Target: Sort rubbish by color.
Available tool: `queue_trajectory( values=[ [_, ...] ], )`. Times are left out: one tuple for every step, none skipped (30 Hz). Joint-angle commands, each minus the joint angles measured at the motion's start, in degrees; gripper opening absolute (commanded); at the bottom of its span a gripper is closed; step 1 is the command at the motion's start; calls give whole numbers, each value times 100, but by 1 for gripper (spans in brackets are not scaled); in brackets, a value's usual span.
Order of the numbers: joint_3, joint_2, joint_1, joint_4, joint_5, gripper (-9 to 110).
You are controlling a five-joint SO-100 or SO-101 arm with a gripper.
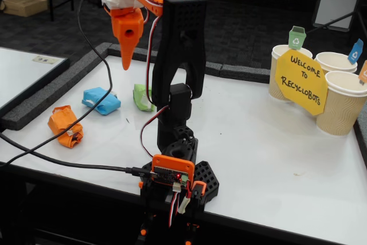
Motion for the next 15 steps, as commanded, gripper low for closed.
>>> queue_trajectory(
  values=[
    [-563,176,-79,-97,589,11],
    [-492,176,-79,-97,589,11],
    [-439,176,-79,-114,765,12],
    [-396,185,-53,-70,1116,14],
    [-387,185,-18,-18,1564,14],
    [-378,185,35,53,2065,14],
    [-360,185,97,114,2531,14],
    [-308,185,149,114,2900,15],
    [-246,185,211,97,3252,16],
    [-167,185,299,53,3498,17],
    [-35,185,413,-62,3709,19],
    [132,185,554,-141,4034,20],
    [334,185,686,-255,4236,21],
    [527,185,809,-396,4395,22],
    [694,176,923,-536,4456,22]
  ],
)
